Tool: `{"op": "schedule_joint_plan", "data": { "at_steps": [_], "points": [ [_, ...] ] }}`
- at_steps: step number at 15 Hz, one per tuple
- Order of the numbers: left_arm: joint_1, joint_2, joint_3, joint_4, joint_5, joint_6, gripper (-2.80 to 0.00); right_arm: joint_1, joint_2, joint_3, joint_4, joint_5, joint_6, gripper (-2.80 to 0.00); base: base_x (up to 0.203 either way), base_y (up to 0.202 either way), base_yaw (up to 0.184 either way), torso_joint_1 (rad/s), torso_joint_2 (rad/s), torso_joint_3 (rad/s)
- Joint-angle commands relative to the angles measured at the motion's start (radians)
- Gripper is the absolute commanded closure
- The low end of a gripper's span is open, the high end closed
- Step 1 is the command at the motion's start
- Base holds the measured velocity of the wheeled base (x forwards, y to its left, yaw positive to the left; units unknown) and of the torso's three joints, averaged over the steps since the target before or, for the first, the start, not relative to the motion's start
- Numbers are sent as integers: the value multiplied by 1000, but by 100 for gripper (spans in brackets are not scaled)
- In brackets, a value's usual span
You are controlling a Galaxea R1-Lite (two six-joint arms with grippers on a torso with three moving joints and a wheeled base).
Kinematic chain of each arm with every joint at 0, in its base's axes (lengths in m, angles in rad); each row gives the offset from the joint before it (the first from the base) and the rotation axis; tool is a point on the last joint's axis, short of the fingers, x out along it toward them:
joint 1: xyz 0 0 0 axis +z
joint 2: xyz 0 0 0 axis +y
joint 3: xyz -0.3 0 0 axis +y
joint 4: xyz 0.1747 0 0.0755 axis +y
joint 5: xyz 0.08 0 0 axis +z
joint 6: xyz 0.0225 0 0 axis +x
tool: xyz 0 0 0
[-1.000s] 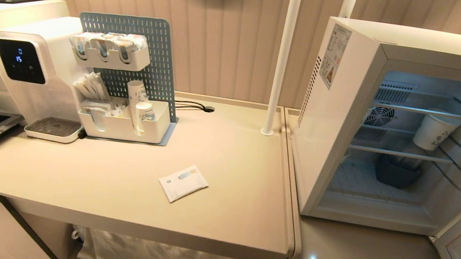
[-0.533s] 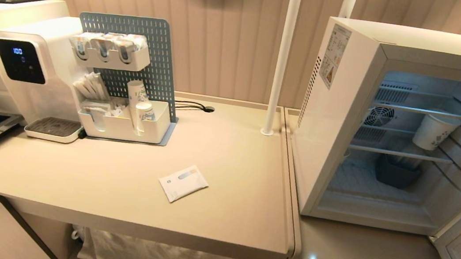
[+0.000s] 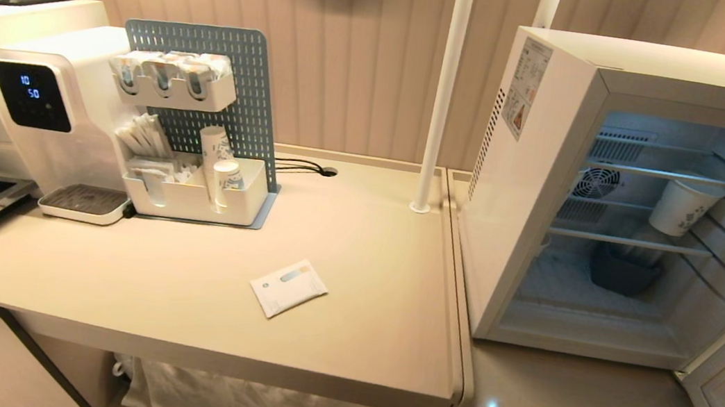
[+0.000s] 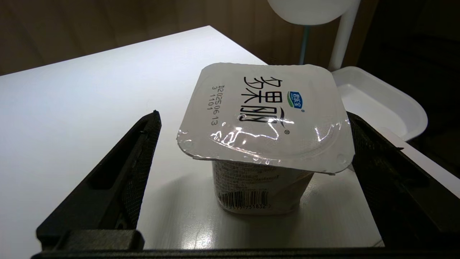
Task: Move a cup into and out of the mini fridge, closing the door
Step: Put the yoghurt in the freezer
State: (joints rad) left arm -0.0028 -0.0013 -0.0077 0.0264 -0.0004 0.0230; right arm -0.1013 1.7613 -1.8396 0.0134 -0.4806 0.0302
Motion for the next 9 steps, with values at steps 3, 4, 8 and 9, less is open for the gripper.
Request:
{"op": "schedule_joint_plan", "data": {
  "at_steps": [3, 4, 8, 9],
  "points": [
    [0, 0, 0, 0, -1, 0, 0, -14, 7, -16, 0, 3, -1, -280, 0, 0, 0, 0, 0, 0],
    [0, 0, 0, 0, 0, 0, 0, -22, 9, -23, 5, 9, -1, -280, 0, 0, 0, 0, 0, 0],
    [0, 0, 0, 0, 0, 0, 0, -23, 8, -14, 11, 11, 0, 0, 0, 0, 0, 0, 0, 0],
    [0, 0, 0, 0, 0, 0, 0, -23, 9, -12, 10, 13, 0, 0, 0, 0, 0, 0, 0, 0]
  ]
}}
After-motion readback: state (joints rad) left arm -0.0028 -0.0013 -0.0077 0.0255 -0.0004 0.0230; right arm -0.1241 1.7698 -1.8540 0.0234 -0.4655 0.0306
